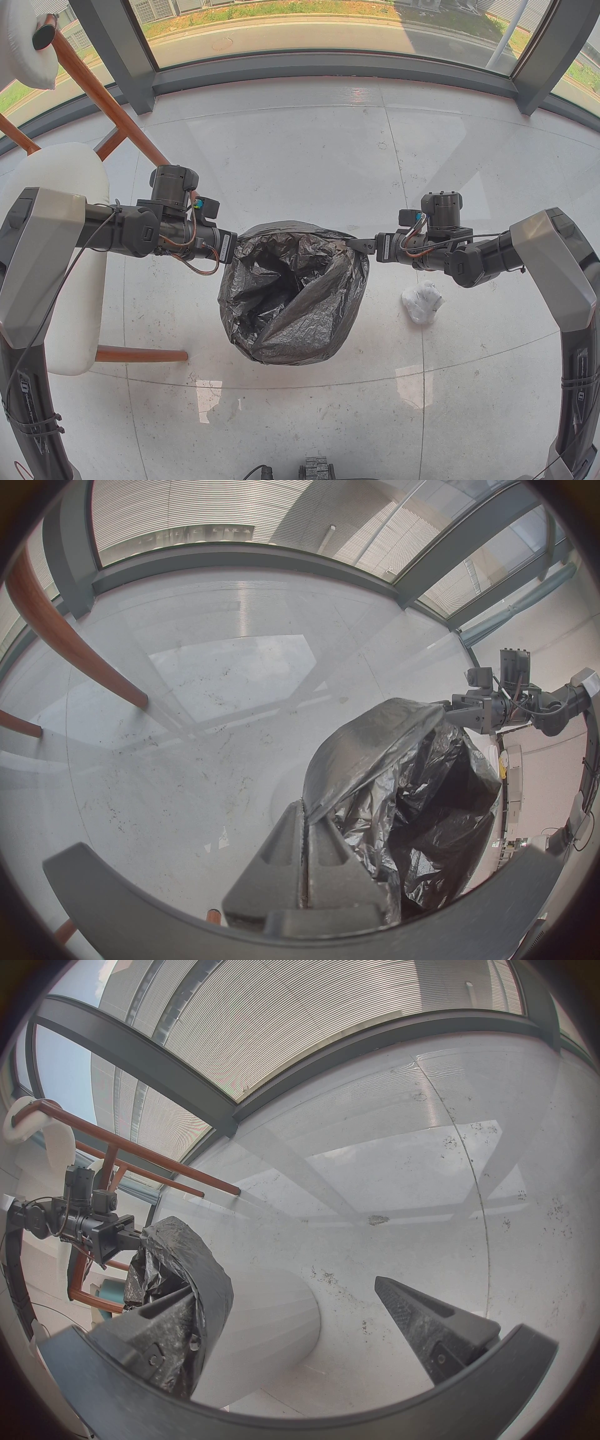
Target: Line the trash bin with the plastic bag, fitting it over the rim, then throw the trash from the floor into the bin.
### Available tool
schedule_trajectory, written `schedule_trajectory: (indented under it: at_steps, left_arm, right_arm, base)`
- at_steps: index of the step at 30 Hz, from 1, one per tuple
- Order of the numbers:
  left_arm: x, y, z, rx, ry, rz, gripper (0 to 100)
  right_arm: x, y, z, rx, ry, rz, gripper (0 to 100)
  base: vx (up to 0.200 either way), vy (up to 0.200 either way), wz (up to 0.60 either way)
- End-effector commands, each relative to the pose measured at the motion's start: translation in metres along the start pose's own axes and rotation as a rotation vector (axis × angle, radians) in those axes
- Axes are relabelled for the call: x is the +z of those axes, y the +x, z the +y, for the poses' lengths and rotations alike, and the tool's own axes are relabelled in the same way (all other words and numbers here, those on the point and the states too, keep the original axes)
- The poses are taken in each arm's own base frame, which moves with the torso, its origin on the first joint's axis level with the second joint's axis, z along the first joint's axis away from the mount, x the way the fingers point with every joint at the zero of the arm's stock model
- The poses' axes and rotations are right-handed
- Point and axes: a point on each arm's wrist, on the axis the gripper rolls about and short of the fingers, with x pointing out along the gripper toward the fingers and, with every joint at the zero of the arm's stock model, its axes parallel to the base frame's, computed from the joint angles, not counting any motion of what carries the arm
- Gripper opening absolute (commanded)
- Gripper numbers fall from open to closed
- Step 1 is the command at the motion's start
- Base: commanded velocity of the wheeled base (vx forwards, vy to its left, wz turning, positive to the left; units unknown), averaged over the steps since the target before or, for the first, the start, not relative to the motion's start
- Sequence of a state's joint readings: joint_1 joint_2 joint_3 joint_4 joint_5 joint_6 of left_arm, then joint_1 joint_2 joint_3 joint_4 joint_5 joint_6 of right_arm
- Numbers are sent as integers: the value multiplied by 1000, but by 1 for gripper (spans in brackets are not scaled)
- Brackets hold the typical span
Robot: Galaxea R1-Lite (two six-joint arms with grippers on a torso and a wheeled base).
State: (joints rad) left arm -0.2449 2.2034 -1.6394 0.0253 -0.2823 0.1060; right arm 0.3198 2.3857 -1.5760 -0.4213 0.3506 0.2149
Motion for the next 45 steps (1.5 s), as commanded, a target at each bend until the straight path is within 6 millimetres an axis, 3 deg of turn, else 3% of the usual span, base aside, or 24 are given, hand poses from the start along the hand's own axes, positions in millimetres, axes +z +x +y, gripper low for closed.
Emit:
schedule_trajectory:
  at_steps: [1, 11, 26, 28, 33, 38, 41, 45]
  left_arm:
    - [-6, 7, 2, 0, -7, 20, 0]
    - [-19, 24, 7, 3, -15, 38, 0]
    - [-12, 20, 4, 0, -9, 15, 0]
    - [-7, 13, 2, 2, -2, -6, 0]
    - [19, -26, -5, 15, 21, -106, 0]
    - [26, -55, -12, 22, 3, -138, 0]
    - [26, -58, -13, 24, 4, -139, 0]
    - [11, -56, -14, 25, -60, -92, 0]
  right_arm:
    - [-3, 2, 1, 3, 0, 7, 100]
    - [-12, 14, -1, 6, 4, 23, 100]
    - [-16, 13, -13, -12, 19, 31, 100]
    - [-16, 10, -19, -25, 25, 29, 100]
    - [-11, 1, -31, -50, 41, 19, 100]
    - [-11, -5, -26, -41, 84, 14, 100]
    - [-9, -7, -25, -35, 91, -3, 100]
    - [-12, -13, -3, 37, 231, -86, 100]
  base:
    - [0, 0, 0]
    - [0, 0, 0]
    - [0, 0, 0]
    - [0, 0, 0]
    - [0, 0, 0]
    - [0, 0, 0]
    - [0, 0, 0]
    - [0, 0, 0]
